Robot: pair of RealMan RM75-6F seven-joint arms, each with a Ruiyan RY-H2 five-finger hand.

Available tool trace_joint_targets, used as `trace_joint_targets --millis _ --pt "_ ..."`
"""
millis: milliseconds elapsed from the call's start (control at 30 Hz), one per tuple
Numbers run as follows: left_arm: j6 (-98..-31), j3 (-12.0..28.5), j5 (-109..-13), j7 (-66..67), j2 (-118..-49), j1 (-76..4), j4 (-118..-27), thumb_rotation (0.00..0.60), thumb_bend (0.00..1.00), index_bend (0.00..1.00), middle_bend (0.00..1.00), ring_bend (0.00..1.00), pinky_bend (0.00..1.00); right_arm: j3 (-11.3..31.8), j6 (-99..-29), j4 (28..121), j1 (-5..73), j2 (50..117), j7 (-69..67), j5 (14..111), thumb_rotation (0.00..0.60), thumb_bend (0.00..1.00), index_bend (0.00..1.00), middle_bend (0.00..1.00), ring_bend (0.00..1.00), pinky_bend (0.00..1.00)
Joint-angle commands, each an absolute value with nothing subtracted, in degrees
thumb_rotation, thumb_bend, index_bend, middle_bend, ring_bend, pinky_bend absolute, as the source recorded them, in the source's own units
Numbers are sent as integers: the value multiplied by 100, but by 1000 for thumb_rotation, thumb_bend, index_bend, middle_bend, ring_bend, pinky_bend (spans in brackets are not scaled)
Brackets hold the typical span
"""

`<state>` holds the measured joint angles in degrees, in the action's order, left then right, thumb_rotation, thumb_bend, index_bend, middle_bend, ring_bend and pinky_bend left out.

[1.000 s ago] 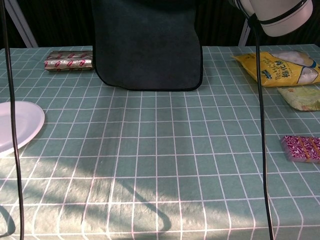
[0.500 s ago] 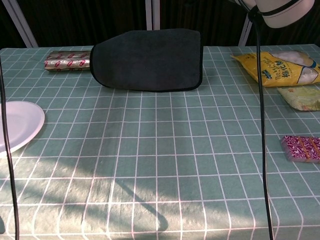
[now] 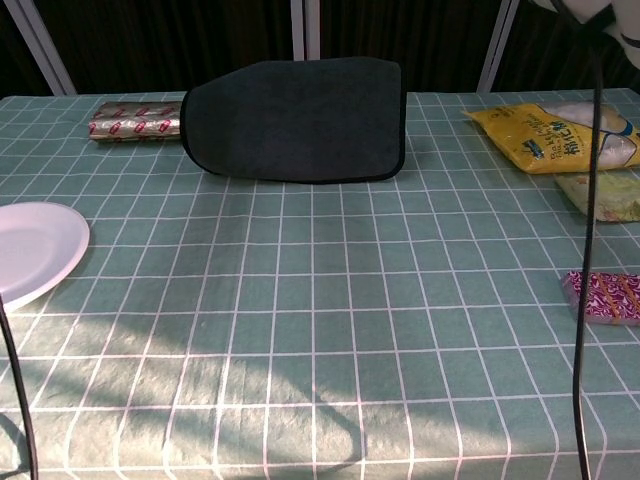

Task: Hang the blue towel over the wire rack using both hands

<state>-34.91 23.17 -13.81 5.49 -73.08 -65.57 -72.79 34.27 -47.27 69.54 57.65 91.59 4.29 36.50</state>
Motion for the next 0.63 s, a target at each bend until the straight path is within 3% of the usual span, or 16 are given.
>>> trace_joint_targets --millis 33,167,367,500,633 --pt "-6049 1839 -4914 433 -6110 -4589 -10270 428 241 0 18 59 147 2249 -6350 10038 3894 7290 932 5214 600 152 0 0 0 0" --pt "-7900 587 -6685 1684 -5907 -3338 -11128 434 223 4 27 60 147 1097 -7644 11191 2710 6489 1704 6457 600 152 0 0 0 0" --pt "-9144 -790 -7902 1940 -6433 -1800 -11239 434 189 16 33 60 146 -289 -9328 10927 1087 6693 1932 7587 600 159 0 0 0 0" --pt "-9623 -1200 -8266 2046 -6934 -1077 -10661 428 182 18 33 59 147 -854 -9720 10306 349 7017 1727 7839 600 176 0 0 0 0" --pt "-9859 -1281 -8458 1862 -7314 -638 -10054 427 178 31 38 60 147 -1050 -9818 9771 -3 7271 1595 8066 600 176 0 0 0 0"
